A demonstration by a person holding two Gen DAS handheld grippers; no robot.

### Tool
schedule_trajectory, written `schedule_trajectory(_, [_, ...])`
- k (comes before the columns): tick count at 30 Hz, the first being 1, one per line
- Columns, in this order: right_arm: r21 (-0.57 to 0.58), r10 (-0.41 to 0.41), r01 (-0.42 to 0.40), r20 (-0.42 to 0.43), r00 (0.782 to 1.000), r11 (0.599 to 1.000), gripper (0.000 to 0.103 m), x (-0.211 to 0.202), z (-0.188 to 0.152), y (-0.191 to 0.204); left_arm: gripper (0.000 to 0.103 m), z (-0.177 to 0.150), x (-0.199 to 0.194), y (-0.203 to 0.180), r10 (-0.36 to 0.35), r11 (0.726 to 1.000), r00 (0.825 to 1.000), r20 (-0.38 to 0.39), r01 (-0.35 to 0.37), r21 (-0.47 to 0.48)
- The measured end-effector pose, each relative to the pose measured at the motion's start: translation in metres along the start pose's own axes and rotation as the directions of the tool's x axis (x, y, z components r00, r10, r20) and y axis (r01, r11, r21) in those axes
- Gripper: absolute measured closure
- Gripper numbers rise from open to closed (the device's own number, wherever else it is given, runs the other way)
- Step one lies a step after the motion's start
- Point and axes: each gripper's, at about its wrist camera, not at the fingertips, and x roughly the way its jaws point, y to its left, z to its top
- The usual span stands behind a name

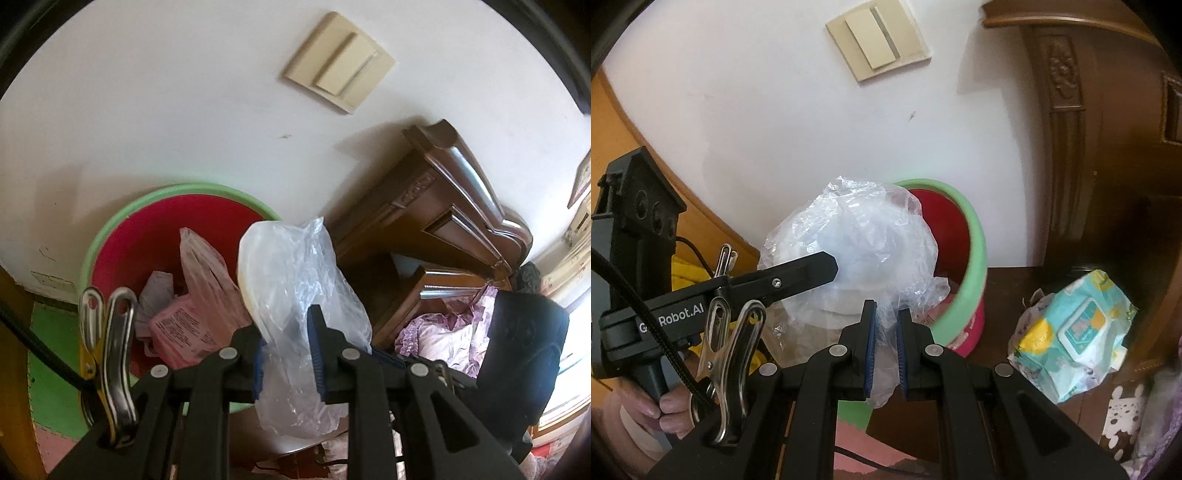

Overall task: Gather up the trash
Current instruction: 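Carry the clear plastic bag over the red bin with both tools, then open both tools to drop the clear plastic bag into the bin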

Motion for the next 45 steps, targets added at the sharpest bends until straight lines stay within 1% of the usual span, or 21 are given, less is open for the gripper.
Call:
schedule_trajectory(6, [0.008, -0.029, 0.029, -0.022, 0.999, 1.000, 0.091, 0.027, 0.009, 0.008, 0.082, 0.012, 0.014, 0.025, 0.000, 1.000, 0.999, -0.039, 0.000, -0.008])
schedule_trajectory(18, [0.042, -0.098, 0.101, -0.065, 0.993, 0.994, 0.091, 0.070, 0.021, 0.011, 0.085, 0.028, 0.054, 0.055, 0.010, 1.000, 0.994, -0.105, -0.009, 0.008])
schedule_trajectory(26, [0.050, -0.135, 0.140, -0.086, 0.987, 0.989, 0.091, 0.085, 0.029, 0.015, 0.084, 0.035, 0.075, 0.067, 0.020, 1.000, 0.992, -0.127, -0.018, 0.014])
schedule_trajectory(32, [0.057, -0.143, 0.149, -0.101, 0.985, 0.987, 0.091, 0.090, 0.035, 0.023, 0.084, 0.038, 0.084, 0.073, 0.031, 0.999, 0.990, -0.138, -0.029, 0.015])
schedule_trajectory(35, [0.065, -0.146, 0.153, -0.107, 0.984, 0.986, 0.091, 0.093, 0.038, 0.023, 0.082, 0.039, 0.088, 0.076, 0.044, 0.999, 0.989, -0.141, -0.042, 0.019])
schedule_trajectory(37, [0.069, -0.150, 0.158, -0.110, 0.982, 0.985, 0.090, 0.095, 0.041, 0.023, 0.078, 0.040, 0.091, 0.075, 0.066, 0.998, 0.987, -0.143, -0.063, 0.025])
schedule_trajectory(38, [0.073, -0.151, 0.159, -0.111, 0.982, 0.985, 0.088, 0.095, 0.041, 0.021, 0.077, 0.040, 0.092, 0.075, 0.078, 0.997, 0.987, -0.142, -0.075, 0.027])
schedule_trajectory(39, [0.078, -0.153, 0.162, -0.113, 0.982, 0.984, 0.084, 0.095, 0.041, 0.019, 0.077, 0.040, 0.092, 0.076, 0.090, 0.996, 0.986, -0.139, -0.087, 0.029])
schedule_trajectory(42, [0.087, -0.173, 0.183, -0.112, 0.979, 0.979, 0.076, 0.094, 0.043, 0.016, 0.070, 0.041, 0.092, 0.078, 0.108, 0.994, 0.985, -0.132, -0.105, 0.030])
schedule_trajectory(45, [0.102, -0.171, 0.182, -0.113, 0.979, 0.978, 0.074, 0.092, 0.044, 0.015, 0.067, 0.042, 0.092, 0.080, 0.112, 0.994, 0.985, -0.132, -0.109, 0.024])
